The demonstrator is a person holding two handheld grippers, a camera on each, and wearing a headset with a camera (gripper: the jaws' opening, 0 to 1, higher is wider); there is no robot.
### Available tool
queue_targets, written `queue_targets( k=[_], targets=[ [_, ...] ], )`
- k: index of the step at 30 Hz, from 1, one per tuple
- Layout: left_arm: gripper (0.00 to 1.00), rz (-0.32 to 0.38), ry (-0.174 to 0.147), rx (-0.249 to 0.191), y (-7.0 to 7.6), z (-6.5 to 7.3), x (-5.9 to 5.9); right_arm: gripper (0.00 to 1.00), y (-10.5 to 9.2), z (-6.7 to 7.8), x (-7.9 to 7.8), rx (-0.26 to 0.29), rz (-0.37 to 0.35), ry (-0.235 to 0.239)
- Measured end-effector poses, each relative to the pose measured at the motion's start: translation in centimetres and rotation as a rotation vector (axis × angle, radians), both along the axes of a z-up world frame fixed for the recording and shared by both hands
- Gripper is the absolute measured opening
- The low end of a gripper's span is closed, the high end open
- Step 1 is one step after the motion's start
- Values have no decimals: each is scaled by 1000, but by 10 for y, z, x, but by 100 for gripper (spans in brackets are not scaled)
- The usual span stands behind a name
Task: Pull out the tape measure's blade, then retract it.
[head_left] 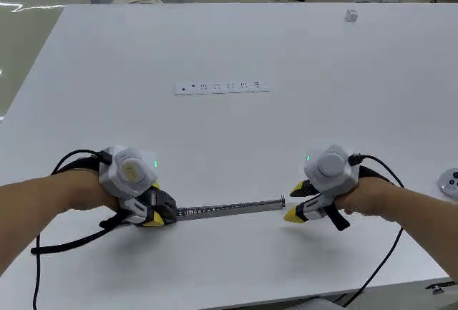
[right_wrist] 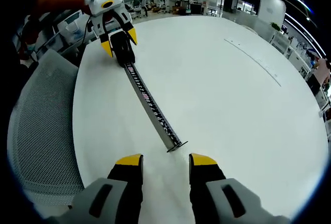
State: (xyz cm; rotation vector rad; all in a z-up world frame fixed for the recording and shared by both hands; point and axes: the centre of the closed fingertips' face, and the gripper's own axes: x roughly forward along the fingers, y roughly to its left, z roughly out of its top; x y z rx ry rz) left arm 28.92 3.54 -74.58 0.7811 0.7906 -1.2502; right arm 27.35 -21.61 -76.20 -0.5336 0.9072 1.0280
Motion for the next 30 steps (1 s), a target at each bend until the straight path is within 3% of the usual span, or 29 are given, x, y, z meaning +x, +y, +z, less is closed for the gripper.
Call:
queue_targets(
  k=[5,11,15,17,22,28,30],
  targets=[
    [48,108,-12,-75,13,12,4,40,-3,7,-1,20,-36,-20],
    [64,183,-33,-104,26,23,-9,48,-5,13,-8,53,-75,-33],
    [69,313,-33,-170,38,29,-12,55,-10,17,-14,75,-101,-51],
    [72,380,-5,-205,43,31,-19,58,-12,22,-18,92,-127,-59],
    [79,516,-8,-298,56,40,-29,65,-18,33,-23,134,-173,-94],
    [83,659,9,-323,90,35,-54,71,-27,30,-37,156,-218,-112],
    [84,720,7,-359,103,37,-57,75,-32,28,-42,161,-236,-116]
  ],
)
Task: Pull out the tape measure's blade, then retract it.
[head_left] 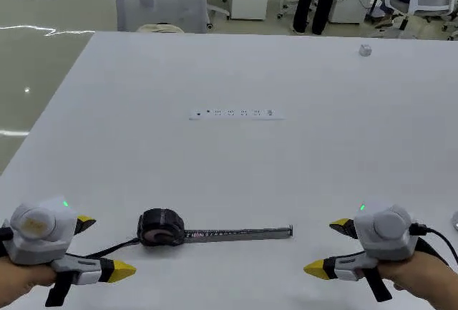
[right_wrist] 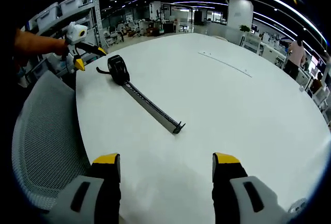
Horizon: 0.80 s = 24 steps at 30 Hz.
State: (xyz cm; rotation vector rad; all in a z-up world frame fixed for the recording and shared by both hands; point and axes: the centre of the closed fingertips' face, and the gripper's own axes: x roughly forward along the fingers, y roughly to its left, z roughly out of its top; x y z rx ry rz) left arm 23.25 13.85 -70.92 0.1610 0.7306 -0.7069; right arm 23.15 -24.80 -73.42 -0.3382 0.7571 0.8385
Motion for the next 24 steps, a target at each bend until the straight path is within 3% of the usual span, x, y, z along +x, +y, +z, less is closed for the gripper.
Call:
queue_targets(
  k=[5,6,9,11,12,13,14,15,17,19,20,21,23,24],
  targets=[
    [94,128,-13,-79,25,9,-6,81,-12,-1,-13,15,-72,3],
    [96,133,-21,-78,28,10,-7,82,-13,0,-16,20,-78,1],
    [99,153,-38,-74,35,14,-15,87,-17,10,-14,32,-93,-81],
    [100,159,-52,-69,38,16,-19,91,-20,14,-16,41,-117,-82],
    [100,159,-63,-62,39,16,-20,92,-21,15,-17,42,-125,-80],
    [100,160,-118,-24,45,19,-17,93,-24,15,-19,39,-131,-74],
    [100,171,-139,-4,49,20,-17,93,-25,15,-20,41,-134,-73],
    [100,174,-118,-23,48,18,-19,94,-28,16,-23,40,-141,-74],
    [100,202,-110,-36,52,18,-19,95,-31,20,-27,43,-151,-86],
    [100,200,-127,-51,52,22,-19,98,-35,20,-30,41,-166,-96],
    [100,189,-153,-74,46,27,-19,98,-40,18,-31,27,-182,-100],
    [100,181,-156,-94,43,29,-20,100,-43,19,-34,16,-200,-100],
    [100,169,-120,-143,35,29,-25,100,-47,19,-38,25,-211,-102],
    [100,173,-117,-129,38,27,-25,100,-49,18,-39,32,-220,-95]
  ],
)
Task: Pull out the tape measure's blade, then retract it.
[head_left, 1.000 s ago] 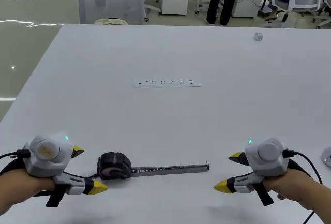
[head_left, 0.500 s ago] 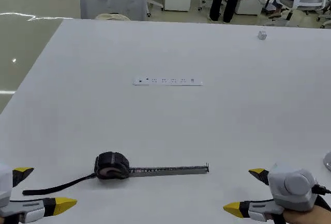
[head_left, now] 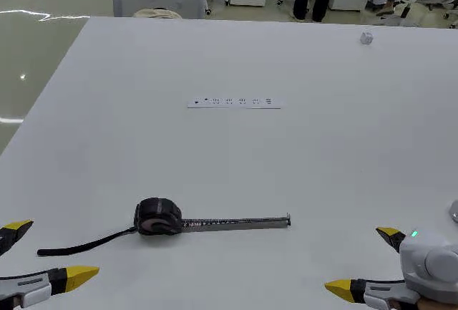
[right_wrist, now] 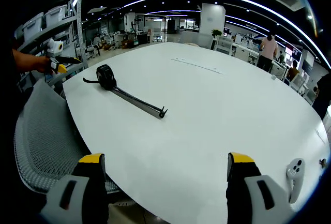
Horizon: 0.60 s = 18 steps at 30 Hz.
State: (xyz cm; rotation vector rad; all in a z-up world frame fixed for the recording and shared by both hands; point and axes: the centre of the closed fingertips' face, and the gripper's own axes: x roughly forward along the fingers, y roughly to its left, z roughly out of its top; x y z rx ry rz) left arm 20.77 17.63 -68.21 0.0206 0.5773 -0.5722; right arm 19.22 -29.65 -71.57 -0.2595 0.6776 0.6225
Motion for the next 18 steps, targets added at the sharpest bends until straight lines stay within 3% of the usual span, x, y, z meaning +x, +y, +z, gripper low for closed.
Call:
queue_targets(
  k=[2,5,11,18],
  targets=[
    [100,29,-16,88,11,-5,1,100,-3,-2,-3,10,-11,13],
    [100,53,-5,34,12,-4,-1,100,-8,-5,-5,-5,-19,18],
    [100,57,-8,32,15,-5,0,100,-12,-2,-10,2,-46,23],
    [100,46,-17,22,8,-3,0,100,-11,0,-11,21,-56,11]
  ],
)
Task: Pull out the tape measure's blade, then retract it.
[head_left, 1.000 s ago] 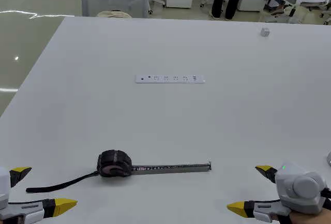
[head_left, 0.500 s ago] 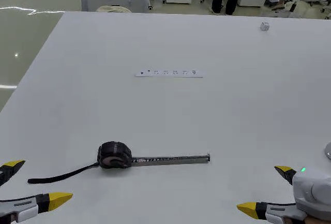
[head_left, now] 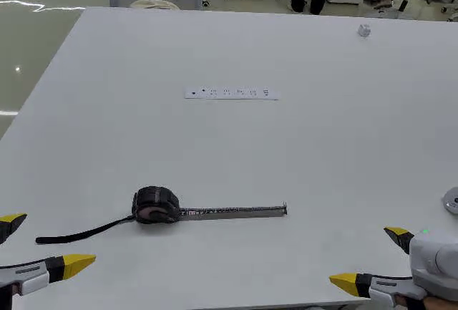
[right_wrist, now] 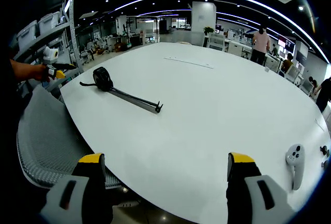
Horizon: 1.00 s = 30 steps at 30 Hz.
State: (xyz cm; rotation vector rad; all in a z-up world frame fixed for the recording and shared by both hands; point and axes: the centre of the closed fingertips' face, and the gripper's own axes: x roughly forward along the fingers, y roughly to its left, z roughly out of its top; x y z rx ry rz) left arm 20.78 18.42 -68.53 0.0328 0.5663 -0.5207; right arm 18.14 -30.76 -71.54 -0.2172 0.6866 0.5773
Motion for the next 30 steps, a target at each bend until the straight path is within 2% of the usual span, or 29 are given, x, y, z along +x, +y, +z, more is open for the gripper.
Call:
queue_targets(
  k=[1,3,6,9,14,16,19,23,26,30],
  targets=[
    [100,-5,-11,1,-2,1,0,100,0,-1,0,-2,2,2],
    [100,3,-3,25,-1,-2,1,100,0,-2,-2,2,0,8],
    [100,2,3,-3,-4,0,0,100,0,-3,-3,4,-3,8],
    [100,-2,-2,10,-5,0,-1,100,1,-4,-2,7,-9,16],
    [100,14,-6,-9,-7,2,-1,100,2,0,1,15,0,6],
    [100,26,-16,4,-5,2,0,100,2,2,1,20,0,4],
    [100,28,-21,1,-6,4,0,100,1,2,2,8,10,-1],
    [100,31,-9,7,-9,3,0,100,1,1,3,-14,30,3],
    [100,42,-1,-5,-11,5,-1,100,1,4,5,-25,46,-4],
    [100,51,8,-15,-15,7,-1,99,2,8,11,-20,58,-7]
  ],
)
